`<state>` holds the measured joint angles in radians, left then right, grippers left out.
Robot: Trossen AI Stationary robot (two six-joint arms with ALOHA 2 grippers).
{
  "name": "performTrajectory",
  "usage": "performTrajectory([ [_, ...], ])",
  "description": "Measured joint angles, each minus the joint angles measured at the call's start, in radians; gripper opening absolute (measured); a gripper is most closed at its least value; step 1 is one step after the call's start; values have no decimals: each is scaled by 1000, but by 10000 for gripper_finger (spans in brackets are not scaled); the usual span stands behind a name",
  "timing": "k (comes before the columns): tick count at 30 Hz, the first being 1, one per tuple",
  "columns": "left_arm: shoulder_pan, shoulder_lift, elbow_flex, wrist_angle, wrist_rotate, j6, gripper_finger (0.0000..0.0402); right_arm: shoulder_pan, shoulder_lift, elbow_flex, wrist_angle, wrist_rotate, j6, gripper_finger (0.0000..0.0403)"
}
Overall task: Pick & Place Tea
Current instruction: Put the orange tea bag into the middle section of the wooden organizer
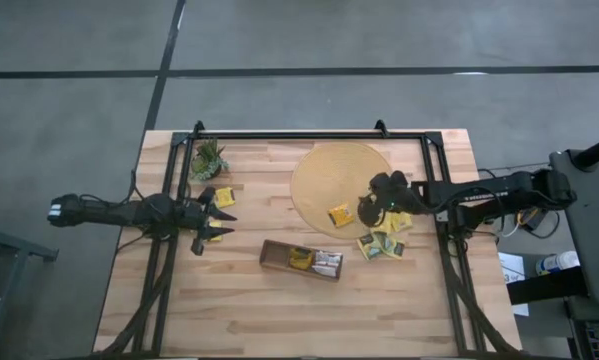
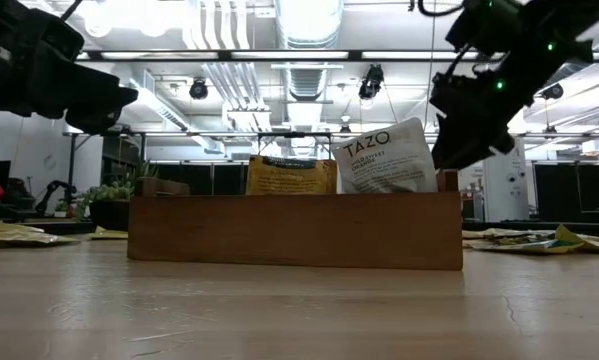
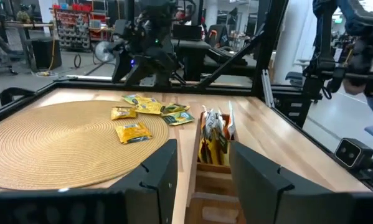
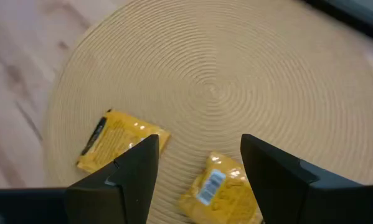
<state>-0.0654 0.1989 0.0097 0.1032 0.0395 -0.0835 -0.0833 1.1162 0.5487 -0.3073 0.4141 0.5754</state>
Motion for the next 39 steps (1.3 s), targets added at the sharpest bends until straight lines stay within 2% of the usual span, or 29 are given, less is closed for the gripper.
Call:
performTrajectory([
  [10, 0, 0, 0, -1, 0, 30, 139, -167, -1, -78, -3, -127, 57, 224],
  [15, 0, 0, 0, 0, 0, 48, 139, -209, -2, -96, -16, -154, 81, 224],
  [22, 0, 0, 0, 0, 0, 49, 139, -242, -1, -113, -94, -162, 142, 224],
  [29, 0, 0, 0, 0, 0, 49, 139, -245, -1, -134, -83, -210, 184, 224],
  [39, 0, 0, 0, 0, 0, 49, 139, -245, 0, -142, -70, -214, 184, 224],
])
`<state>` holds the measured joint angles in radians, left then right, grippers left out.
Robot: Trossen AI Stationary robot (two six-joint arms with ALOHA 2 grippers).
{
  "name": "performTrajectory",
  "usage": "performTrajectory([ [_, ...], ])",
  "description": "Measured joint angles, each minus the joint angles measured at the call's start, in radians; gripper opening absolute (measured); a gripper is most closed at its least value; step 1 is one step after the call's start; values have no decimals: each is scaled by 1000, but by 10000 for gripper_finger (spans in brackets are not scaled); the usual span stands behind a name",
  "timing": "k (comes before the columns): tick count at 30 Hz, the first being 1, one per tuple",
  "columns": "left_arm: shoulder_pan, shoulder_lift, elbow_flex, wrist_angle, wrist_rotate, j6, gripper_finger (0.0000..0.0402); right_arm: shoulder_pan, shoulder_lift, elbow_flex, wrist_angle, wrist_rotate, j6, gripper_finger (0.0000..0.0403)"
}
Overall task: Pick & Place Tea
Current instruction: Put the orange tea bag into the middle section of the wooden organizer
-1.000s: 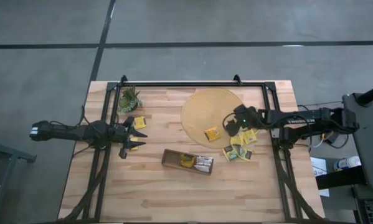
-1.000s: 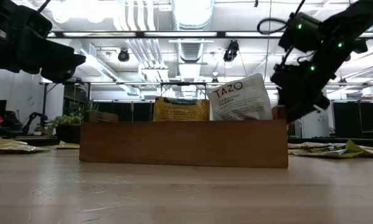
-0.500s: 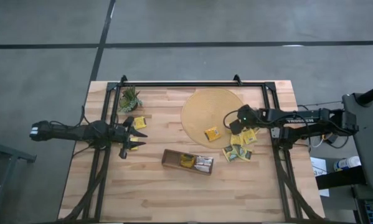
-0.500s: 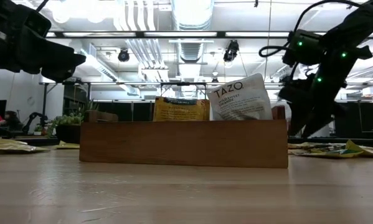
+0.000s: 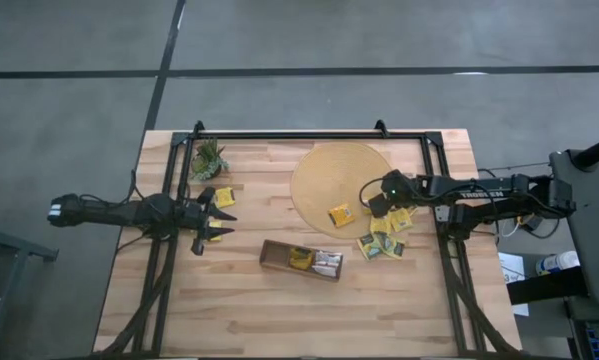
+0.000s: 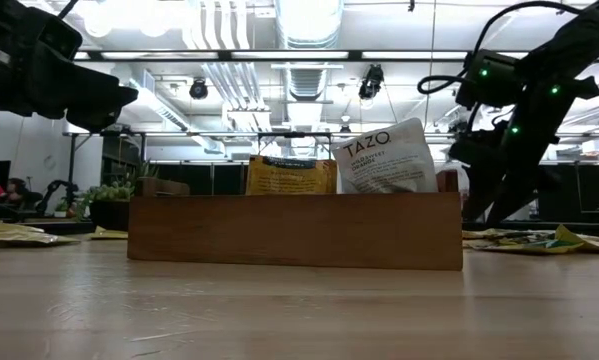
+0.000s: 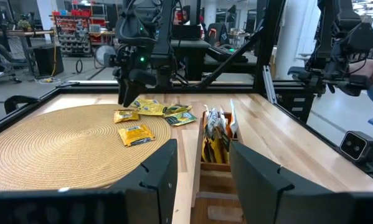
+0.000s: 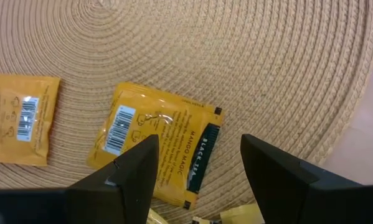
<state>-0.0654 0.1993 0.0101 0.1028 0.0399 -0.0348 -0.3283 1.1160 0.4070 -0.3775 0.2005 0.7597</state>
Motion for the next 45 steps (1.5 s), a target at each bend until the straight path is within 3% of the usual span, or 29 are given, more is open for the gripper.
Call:
performTrajectory([
  [13, 0, 0, 0, 0, 0, 0, 139, -1, 0, -58, 111, -52, -3, 224],
  [32, 0, 0, 0, 0, 0, 0, 139, -32, 0, -80, 104, -44, -31, 220],
  [36, 0, 0, 0, 0, 0, 0, 139, -33, 0, -80, 95, -42, -55, 193],
  [45, 0, 0, 0, 0, 0, 0, 139, -58, 0, -81, 89, -41, -98, 82],
])
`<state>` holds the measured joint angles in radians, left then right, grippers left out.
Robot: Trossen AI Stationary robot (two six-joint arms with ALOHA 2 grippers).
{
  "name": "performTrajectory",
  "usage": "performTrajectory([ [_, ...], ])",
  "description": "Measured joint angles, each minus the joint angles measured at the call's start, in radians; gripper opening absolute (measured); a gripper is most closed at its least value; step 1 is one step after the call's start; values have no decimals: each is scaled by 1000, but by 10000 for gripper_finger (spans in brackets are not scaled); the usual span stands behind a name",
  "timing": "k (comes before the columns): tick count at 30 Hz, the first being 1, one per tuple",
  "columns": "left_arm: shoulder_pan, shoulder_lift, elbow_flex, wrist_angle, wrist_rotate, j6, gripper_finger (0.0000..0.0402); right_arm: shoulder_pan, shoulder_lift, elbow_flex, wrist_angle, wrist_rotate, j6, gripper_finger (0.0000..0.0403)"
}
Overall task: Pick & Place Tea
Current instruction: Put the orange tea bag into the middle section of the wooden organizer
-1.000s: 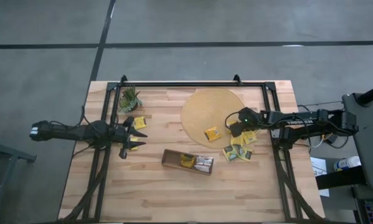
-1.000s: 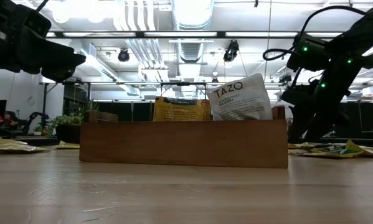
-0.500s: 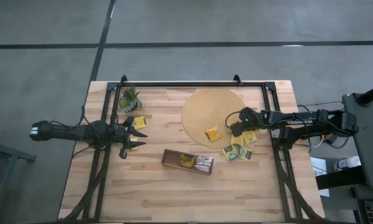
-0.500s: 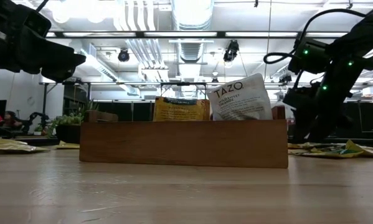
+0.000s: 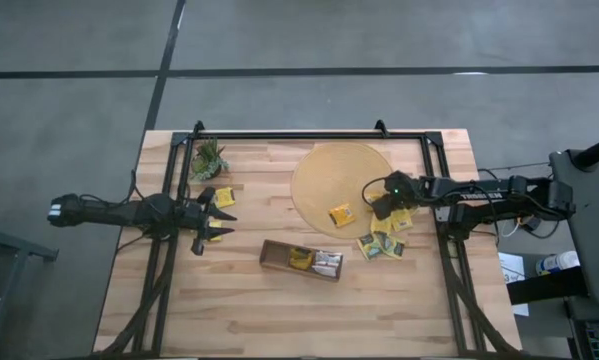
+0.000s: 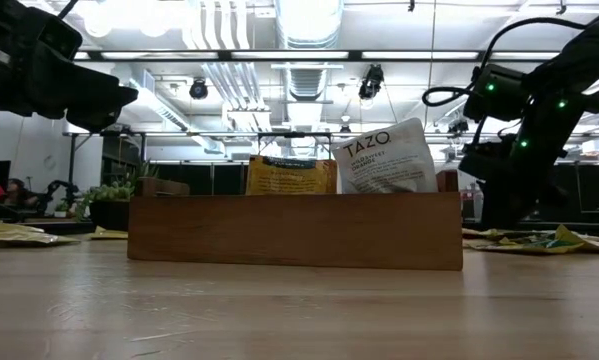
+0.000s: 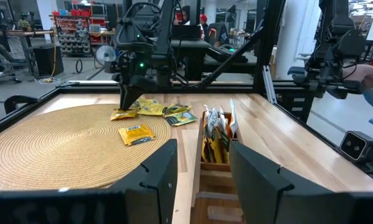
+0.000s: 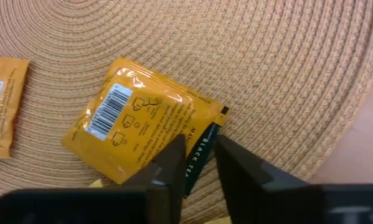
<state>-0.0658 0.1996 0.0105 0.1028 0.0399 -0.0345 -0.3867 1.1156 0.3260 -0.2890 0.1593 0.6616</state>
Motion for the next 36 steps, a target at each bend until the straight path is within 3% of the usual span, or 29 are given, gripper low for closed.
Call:
performTrajectory([
  [6, 0, 0, 0, 0, 0, 0, 139, -15, 0, 0, 0, -3, -60, 16],
  [20, 0, 0, 0, 0, 0, 0, 139, 1, 1, 109, -91, 1, -119, 8],
  [26, 0, 0, 0, 0, 0, 0, 139, 90, 1, 156, -97, 33, -166, 8],
  [36, 0, 0, 0, 0, 0, 0, 139, 293, 0, 300, -212, 180, -159, 8],
])
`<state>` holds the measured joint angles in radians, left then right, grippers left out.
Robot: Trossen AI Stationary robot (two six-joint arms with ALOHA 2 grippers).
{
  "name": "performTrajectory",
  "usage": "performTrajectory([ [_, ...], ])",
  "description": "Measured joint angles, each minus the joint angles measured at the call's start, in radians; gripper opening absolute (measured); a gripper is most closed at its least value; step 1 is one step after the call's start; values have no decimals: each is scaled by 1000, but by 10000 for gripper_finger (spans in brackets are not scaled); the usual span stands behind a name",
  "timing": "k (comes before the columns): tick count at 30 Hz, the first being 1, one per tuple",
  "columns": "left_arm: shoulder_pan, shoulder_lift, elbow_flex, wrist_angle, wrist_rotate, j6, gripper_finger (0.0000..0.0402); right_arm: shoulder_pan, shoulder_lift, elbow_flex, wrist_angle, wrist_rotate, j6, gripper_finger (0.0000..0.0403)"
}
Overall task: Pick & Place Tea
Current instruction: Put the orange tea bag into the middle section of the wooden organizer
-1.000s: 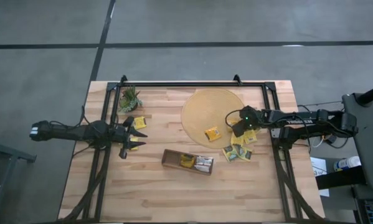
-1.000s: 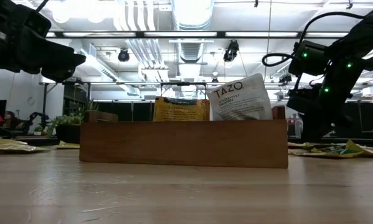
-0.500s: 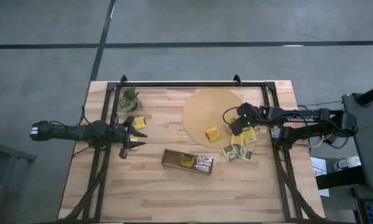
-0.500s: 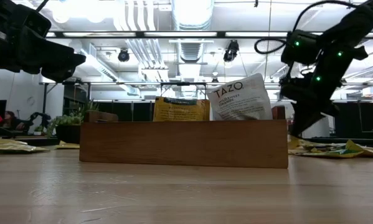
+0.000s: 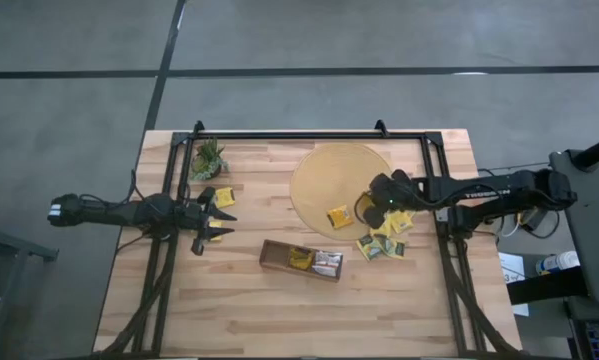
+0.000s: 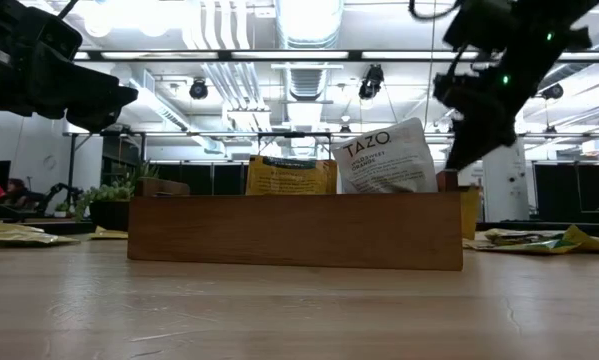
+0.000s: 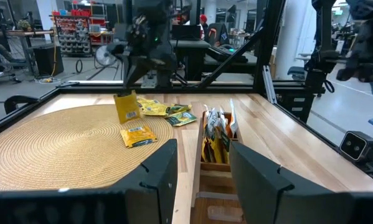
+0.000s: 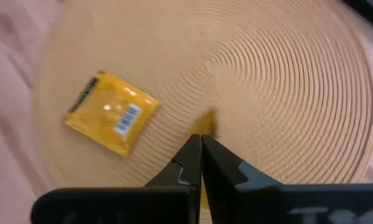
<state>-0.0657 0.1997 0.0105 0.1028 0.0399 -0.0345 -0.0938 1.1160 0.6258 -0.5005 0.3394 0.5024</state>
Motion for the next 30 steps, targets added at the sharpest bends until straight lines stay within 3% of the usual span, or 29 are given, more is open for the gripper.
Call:
performTrajectory([
  [10, 0, 0, 0, 0, 0, 0, 139, 163, -1, 97, -45, 80, 21, 8],
  [18, 0, 0, 0, 0, 0, 0, 139, 153, -1, 74, -53, 92, 13, 9],
  [22, 0, 0, 0, 0, 0, 0, 139, 147, -1, 74, -91, 198, 10, 14],
  [30, 0, 0, 0, 0, 0, 0, 139, 122, -1, 64, -159, 214, 65, 74],
])
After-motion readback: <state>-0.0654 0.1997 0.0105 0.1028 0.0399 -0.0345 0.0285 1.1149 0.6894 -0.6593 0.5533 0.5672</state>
